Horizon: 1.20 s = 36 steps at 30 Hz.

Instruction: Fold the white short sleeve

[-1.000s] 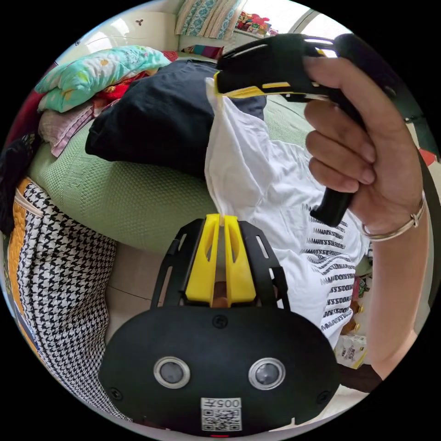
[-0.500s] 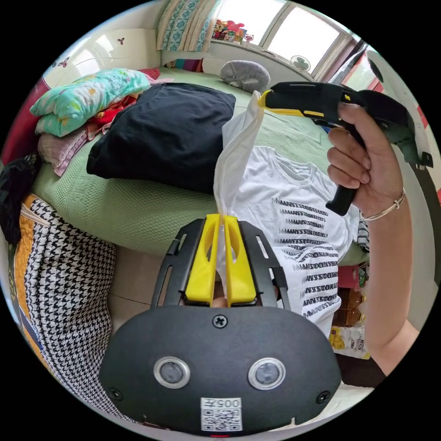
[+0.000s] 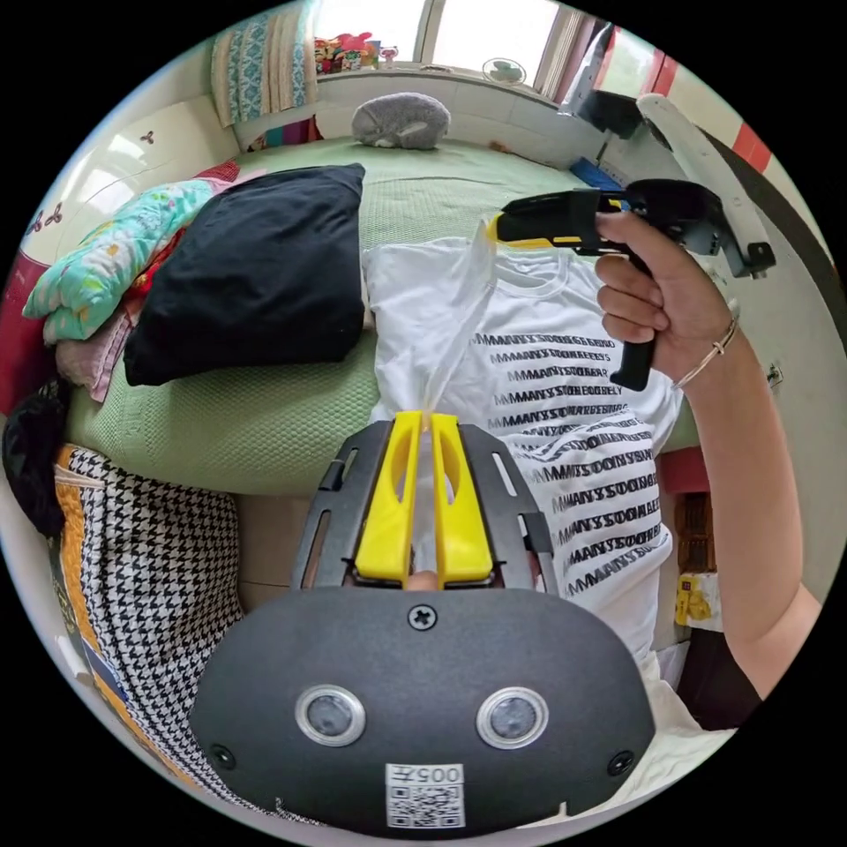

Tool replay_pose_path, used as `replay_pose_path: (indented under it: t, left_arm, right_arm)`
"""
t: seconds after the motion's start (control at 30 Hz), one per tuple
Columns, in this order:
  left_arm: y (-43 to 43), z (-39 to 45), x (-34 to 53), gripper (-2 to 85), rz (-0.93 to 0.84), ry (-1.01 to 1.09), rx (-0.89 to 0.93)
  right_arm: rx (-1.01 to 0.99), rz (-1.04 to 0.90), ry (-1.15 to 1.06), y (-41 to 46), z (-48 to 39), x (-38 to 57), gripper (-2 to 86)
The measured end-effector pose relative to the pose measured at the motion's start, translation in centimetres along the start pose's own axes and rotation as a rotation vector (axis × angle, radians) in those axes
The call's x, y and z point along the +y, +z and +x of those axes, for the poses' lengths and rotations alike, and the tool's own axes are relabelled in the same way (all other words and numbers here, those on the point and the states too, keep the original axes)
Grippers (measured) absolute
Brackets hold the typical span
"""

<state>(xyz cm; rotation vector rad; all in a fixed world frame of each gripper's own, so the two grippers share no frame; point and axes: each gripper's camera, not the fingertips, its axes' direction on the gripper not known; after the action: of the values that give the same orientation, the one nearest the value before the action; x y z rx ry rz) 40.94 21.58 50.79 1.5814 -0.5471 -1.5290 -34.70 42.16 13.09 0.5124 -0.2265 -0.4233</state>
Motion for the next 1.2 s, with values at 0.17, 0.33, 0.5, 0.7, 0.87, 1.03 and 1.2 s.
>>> replay_pose_path:
  t: [0.17, 0.33, 0.5, 0.7, 0.87, 1.03, 1.2]
  left_arm:
    - [1.0, -0.3, 0.3, 1.9, -0.029, -0.01, 0.028]
    - [2.3, -1.2, 0.4, 0.3, -0.068, -0.009, 0.108]
    - [4.1, -3.4, 0.3, -0.1, -0.044, -0.098, 0.025]
    - [7.2, -5.9, -0.8, -0.5, -0.057, -0.149, 0.005]
    - [9.5, -6.9, -1.9, -0.5, -0.092, -0.153, 0.068]
    - [11.6, -6.9, -2.8, -0.5, -0.131, -0.102, 0.077]
    - [13.5, -6.7, -3.3, -0.4, -0.152, -0.047, 0.079]
  right_arm:
    - [-0.023, 0.0, 0.038, 0.6, 2.6, 0.4, 3.7]
    - [-0.005, -0.026, -0.006, 1.6, 1.9, -0.8, 4.5]
    - [-0.039, -0.034, -0.078, 3.0, -0.2, -2.9, 6.4]
    - [-0.022, -0.064, -0.202, 5.4, -2.5, -6.8, 8.2]
    - [-0.049, -0.125, -0.238, 8.1, -3.4, -10.9, 8.5]
    - [0.01, -0.213, -0.24, 11.9, -3.8, -13.7, 6.9]
    - [-0.014, -0.163, -0.215, 11.9, -3.2, -13.6, -0.4]
